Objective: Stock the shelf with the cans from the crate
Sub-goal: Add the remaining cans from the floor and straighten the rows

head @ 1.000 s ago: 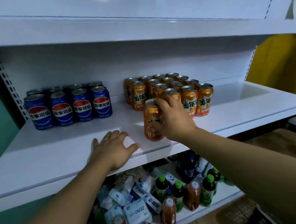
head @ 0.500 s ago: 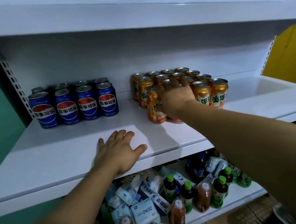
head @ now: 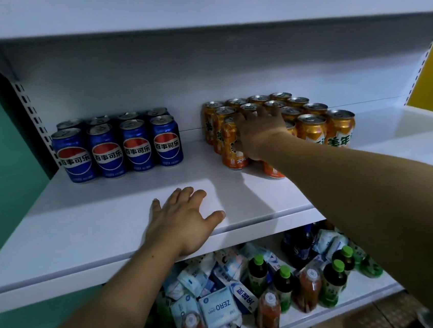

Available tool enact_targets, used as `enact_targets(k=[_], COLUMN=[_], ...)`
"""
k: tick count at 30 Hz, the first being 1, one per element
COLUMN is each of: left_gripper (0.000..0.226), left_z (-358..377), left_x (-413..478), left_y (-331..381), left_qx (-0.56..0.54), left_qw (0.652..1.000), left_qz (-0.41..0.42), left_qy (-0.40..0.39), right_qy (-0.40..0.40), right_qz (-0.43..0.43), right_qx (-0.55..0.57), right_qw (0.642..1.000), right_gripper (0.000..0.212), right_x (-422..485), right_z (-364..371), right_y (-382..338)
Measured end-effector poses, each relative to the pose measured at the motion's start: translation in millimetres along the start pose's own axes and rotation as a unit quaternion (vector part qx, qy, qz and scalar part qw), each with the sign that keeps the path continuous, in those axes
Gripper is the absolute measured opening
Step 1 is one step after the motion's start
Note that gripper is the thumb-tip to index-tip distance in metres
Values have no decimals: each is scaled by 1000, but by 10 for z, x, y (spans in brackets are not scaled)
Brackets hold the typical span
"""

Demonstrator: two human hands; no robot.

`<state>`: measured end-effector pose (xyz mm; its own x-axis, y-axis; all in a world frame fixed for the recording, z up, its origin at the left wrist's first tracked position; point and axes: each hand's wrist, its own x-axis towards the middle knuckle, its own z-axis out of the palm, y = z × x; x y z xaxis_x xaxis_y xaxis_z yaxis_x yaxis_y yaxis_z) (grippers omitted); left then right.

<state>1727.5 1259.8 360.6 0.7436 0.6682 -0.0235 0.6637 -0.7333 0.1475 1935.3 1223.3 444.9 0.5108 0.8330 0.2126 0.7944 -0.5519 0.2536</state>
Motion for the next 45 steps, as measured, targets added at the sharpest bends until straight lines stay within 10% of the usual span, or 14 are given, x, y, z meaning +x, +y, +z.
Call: enact_targets(k=[18, 26, 45], left_gripper=[70, 67, 71], left_z=[-91, -62, 2562], left_x=[-79, -518, -1090], left_y=[46, 1177, 2612], left_qx=[-31, -89, -38], left_qw=[999, 979, 904], left_qz=[20, 182, 255], left_qy=[-12, -14, -342], right_qy=[19, -56, -323], right_qz=[66, 198, 349], right_qx=[38, 52, 199], right_qw=[997, 977, 857], right_gripper=[76, 69, 72], right_x=[-907, -2204, -4093], right_z=[-166, -43, 2482], right_y=[653, 1359, 2163])
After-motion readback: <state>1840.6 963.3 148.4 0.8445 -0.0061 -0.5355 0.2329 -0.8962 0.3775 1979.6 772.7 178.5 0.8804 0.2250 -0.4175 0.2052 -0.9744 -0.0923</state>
